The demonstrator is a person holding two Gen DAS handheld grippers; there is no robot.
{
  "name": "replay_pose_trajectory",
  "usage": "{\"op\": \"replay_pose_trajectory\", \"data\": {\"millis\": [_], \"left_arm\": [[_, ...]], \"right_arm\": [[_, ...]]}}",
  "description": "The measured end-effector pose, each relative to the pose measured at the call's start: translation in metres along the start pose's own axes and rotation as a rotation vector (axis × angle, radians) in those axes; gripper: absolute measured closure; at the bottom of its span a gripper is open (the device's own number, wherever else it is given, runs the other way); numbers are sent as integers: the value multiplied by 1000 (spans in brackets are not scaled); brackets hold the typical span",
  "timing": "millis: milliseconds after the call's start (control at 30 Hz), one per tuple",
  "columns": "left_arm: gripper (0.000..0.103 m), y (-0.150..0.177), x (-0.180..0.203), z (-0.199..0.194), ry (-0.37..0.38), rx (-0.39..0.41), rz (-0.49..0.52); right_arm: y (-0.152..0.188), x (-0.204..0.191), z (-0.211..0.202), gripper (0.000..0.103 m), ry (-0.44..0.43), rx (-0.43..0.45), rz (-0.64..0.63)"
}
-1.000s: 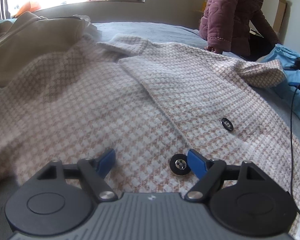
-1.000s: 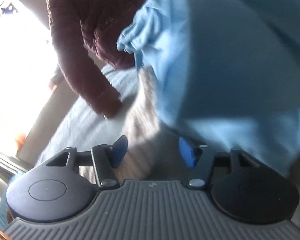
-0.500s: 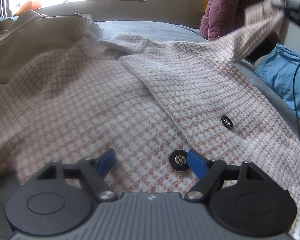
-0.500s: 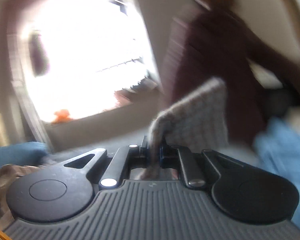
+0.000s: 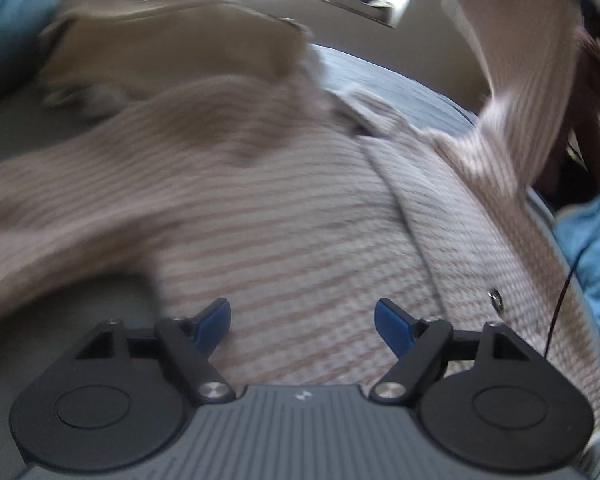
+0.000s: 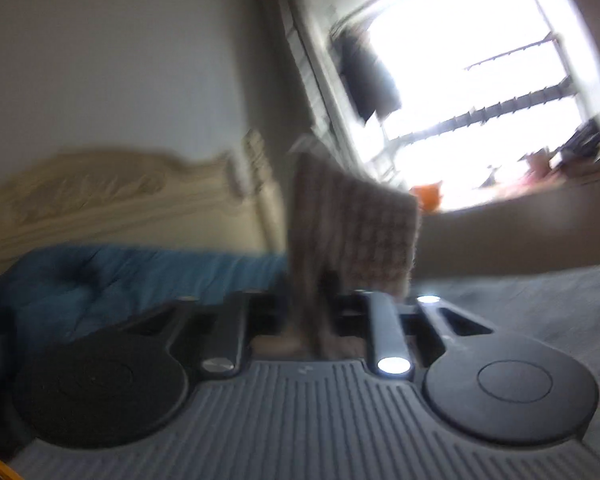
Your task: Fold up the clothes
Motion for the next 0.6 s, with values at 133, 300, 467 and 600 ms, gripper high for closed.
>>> {"op": "replay_pose_trajectory", "data": {"millis": [133, 300, 467, 600], "left_arm": [[23, 2, -12, -6, -17, 2, -27], [23, 1, -18, -4, -27, 8, -45], [23, -11, -24, 0, -58, 42, -58], [23, -24, -28, 5, -106, 66, -78]], "right_arm": [[9, 34, -3, 32, 81, -33, 12], [14, 139, -46, 32, 388, -62, 162], [94, 177, -68, 45, 704, -146, 275], [129, 158, -50, 60, 785, -206, 283]]}}
Point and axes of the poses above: each gripper's, at about its wrist camera, not at the fingertips, and z roughly the way its jaws point, x to its right, y to its underside, the point moved 1 cm from there along z, roughly the way its jaws point, and after that the axes turned 4 degrees about z, right-handed, at the moved point
